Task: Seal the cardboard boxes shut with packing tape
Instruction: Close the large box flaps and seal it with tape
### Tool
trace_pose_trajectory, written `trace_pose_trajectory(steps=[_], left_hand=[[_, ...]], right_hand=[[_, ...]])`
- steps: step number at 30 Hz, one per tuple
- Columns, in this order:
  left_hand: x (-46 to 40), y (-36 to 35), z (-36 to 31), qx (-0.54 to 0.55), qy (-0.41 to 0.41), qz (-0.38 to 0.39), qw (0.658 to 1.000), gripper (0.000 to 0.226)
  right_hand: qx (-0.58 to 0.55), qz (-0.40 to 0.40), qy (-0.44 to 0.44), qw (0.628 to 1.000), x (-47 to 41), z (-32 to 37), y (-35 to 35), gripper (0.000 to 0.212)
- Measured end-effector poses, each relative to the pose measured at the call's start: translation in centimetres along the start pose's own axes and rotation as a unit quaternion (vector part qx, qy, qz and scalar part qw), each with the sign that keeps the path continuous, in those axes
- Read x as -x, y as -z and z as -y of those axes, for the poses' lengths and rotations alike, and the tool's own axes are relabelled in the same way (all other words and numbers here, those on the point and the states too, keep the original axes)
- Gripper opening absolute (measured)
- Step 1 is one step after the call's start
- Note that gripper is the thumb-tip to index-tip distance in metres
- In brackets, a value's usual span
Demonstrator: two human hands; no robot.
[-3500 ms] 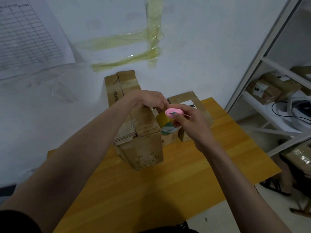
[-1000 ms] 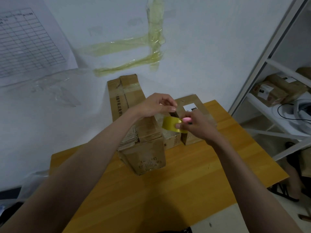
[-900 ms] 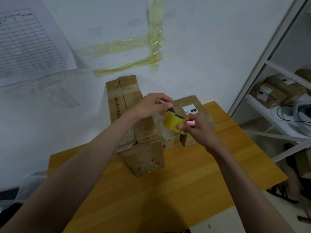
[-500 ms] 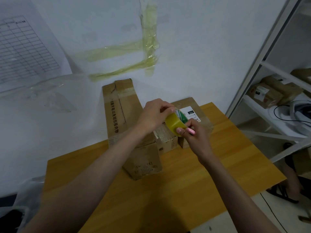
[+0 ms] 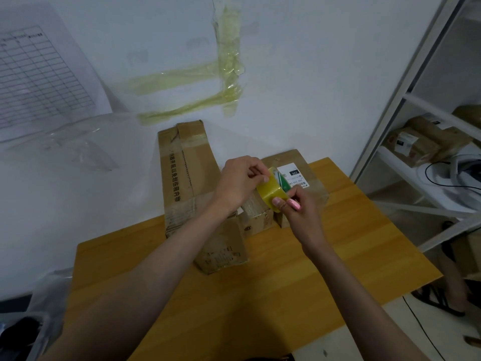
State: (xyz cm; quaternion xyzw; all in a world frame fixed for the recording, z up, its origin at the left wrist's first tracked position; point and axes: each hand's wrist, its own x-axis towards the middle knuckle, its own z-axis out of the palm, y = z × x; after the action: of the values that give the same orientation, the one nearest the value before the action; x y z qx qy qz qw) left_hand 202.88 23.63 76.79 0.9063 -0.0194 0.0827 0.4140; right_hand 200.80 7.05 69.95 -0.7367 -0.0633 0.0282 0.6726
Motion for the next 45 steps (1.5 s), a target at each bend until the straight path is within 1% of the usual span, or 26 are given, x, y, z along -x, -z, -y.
trace_pose_trajectory(steps=[4,6,9,12,14,19,25,29,30,33,34,35,38,39,40,41,42,43,45], left_hand=[[0.2,-0.9,-0.2,-0.035,-0.015,-0.002,0.999,0.011],[0.5,-1.5,-0.3,-0.063,-0.029,-0.006,0.998,0.013],[1.1,-2.2,-0.5,-0.123,-0.060,-0.004,0.991,0.011],[2.0,-2.8,-1.1,-0.179,-0.082,0.004,0.980,0.013],[2.5,-3.1,-1.4,-0.185,-0.087,0.024,0.979,0.013],[2.1,-2.6,-2.0,-0.123,-0.043,0.045,0.990,0.009],[1.3,-1.8,-2.5,-0.151,-0.028,0.109,0.982,0.010],[1.2,-0.7,-3.2,-0.135,-0.010,0.096,0.986,0.012],[1.1,-0.5,-3.3,-0.138,-0.012,0.107,0.985,0.013],[1.3,-0.4,-3.4,-0.197,-0.007,0.192,0.961,0.020],[1.4,-0.6,-3.3,-0.207,0.002,0.199,0.958,0.023],[1.5,-0.9,-3.2,-0.207,0.012,0.186,0.960,0.023],[2.1,-1.2,-3.3,-0.176,0.043,0.118,0.976,0.008],[2.2,-1.1,-3.4,-0.155,0.054,0.103,0.981,0.008],[2.4,-0.9,-3.4,-0.133,0.064,0.091,0.985,0.017],[2.5,-0.7,-3.5,-0.114,0.073,0.085,0.987,0.031],[2.7,-0.5,-3.7,-0.102,0.078,0.086,0.988,0.044],[2.9,-0.5,-3.8,-0.101,0.078,0.096,0.987,0.051],[3.4,-1.0,-3.9,-0.121,0.057,0.104,0.986,0.048]], right_hand=[[0.004,-0.006,0.000,1.000,0.3,-0.2,0.1,0.023],[0.024,-0.008,0.008,1.000,0.4,-0.1,0.3,0.023],[0.071,-0.008,0.036,0.997,0.4,0.2,0.5,0.025],[0.114,-0.001,0.051,0.992,0.2,-0.2,0.7,0.015],[0.137,-0.003,0.056,0.989,0.2,-0.5,0.9,0.010],[0.120,0.002,0.049,0.992,0.8,-0.7,1.6,0.009],[0.141,0.023,0.063,0.988,1.1,-0.9,1.8,0.007],[0.147,0.032,0.060,0.987,1.4,-1.0,2.3,0.008],[0.138,0.032,0.053,0.989,1.6,-1.0,2.5,0.008],[0.106,0.030,0.037,0.993,2.0,-0.8,2.7,0.009],[0.098,0.032,0.038,0.994,2.1,-0.6,2.7,0.010],[0.091,0.033,0.041,0.994,2.2,-0.4,2.6,0.009],[0.081,0.027,0.045,0.995,2.4,0.1,2.5,0.007],[0.077,0.025,0.043,0.996,2.5,0.0,2.5,0.007],[0.072,0.024,0.041,0.996,2.6,0.0,2.6,0.008],[0.063,0.022,0.037,0.997,2.7,-0.1,2.6,0.010],[0.052,0.019,0.033,0.998,2.8,-0.1,2.6,0.011],[0.037,0.016,0.029,0.999,3.0,-0.1,2.5,0.012],[0.008,0.006,0.018,1.000,3.2,0.0,2.4,0.014]])
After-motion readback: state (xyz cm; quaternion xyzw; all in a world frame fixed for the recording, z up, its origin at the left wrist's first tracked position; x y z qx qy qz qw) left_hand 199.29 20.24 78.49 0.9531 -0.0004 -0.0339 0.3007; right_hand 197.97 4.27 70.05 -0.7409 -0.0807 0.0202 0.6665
